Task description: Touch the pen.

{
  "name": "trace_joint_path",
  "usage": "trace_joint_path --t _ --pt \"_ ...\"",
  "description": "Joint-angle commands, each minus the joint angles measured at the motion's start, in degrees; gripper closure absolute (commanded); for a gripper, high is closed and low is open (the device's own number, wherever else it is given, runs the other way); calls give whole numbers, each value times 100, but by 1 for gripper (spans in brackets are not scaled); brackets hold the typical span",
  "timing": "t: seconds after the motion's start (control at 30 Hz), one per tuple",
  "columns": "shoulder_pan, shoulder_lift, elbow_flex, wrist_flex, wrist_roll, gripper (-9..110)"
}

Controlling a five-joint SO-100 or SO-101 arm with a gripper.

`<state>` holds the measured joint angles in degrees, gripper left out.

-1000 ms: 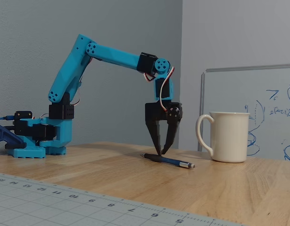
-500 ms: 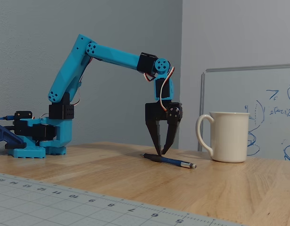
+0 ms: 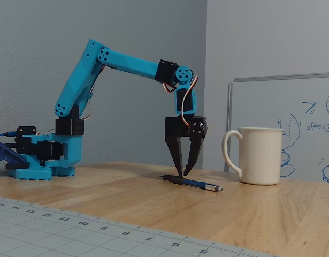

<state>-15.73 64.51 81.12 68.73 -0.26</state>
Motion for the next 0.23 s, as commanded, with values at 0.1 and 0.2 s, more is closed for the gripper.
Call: trace_joint_path --t 0.1,0.2 --pt "-44 70 -308 -62 35 101" --pt "-53 70 -290 -62 35 101"
